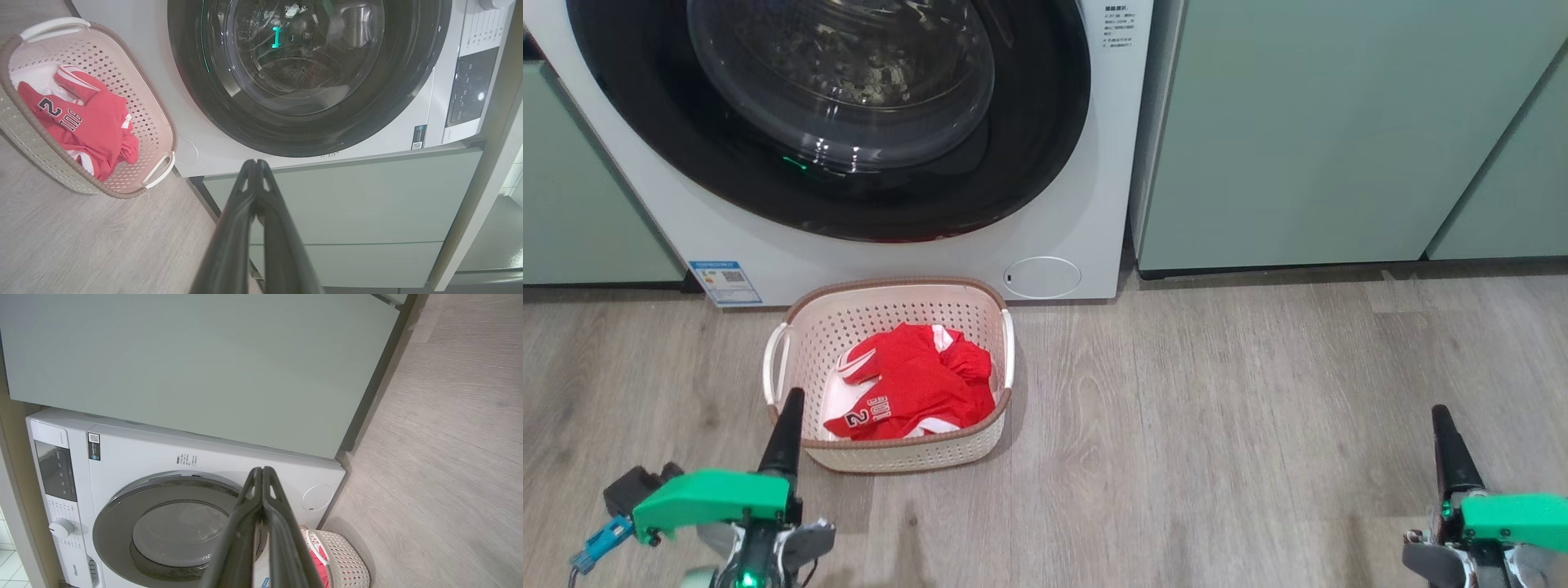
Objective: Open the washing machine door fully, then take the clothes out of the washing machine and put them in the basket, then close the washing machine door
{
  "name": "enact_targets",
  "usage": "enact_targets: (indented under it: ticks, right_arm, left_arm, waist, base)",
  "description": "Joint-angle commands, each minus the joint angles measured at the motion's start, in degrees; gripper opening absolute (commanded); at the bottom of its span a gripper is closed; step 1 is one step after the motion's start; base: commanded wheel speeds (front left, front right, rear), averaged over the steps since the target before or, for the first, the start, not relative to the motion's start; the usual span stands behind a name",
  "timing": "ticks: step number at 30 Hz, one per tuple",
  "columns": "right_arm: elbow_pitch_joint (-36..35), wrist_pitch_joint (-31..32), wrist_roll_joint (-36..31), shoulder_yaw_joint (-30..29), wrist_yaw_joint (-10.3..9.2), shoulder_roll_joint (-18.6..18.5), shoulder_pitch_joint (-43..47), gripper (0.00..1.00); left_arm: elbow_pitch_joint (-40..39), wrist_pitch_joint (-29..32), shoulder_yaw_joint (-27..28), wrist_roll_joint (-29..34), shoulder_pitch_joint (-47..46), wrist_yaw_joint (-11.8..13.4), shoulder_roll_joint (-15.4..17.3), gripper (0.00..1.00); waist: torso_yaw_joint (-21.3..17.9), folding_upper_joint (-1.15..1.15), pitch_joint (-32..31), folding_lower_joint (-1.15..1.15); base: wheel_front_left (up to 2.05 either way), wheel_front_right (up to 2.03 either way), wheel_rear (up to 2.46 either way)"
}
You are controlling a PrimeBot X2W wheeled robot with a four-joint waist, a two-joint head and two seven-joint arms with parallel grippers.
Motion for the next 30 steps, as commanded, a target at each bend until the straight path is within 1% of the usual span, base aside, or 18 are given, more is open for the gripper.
enact_targets:
  ticks: [1,22,30]
  right_arm:
    - [-2.40,0.44,1.67,0.68,-0.01,0.02,-3.08,0.00]
    - [-4.23,3.93,14.10,-0.59,-0.02,0.40,-3.74,0.00]
    - [-4.23,3.92,14.10,-0.59,-0.02,0.40,-3.74,0.00]
  left_arm:
    - [-2.58,0.47,2.08,-1.42,-1.79,0.02,0.35,0.00]
    - [-6.94,3.95,3.18,-12.83,-1.55,0.03,-0.60,0.00]
    - [-6.94,3.95,3.18,-12.84,-1.55,0.03,-0.60,0.00]
  waist:
    - [0.02,0.00,0.03,0.00]
    - [0.26,0.00,0.52,0.00]
    - [0.26,0.00,0.52,0.00]
  base:
    - [0.00,0.00,0.00]
    - [0.00,0.00,0.00]
    - [0.00,0.00,0.00]
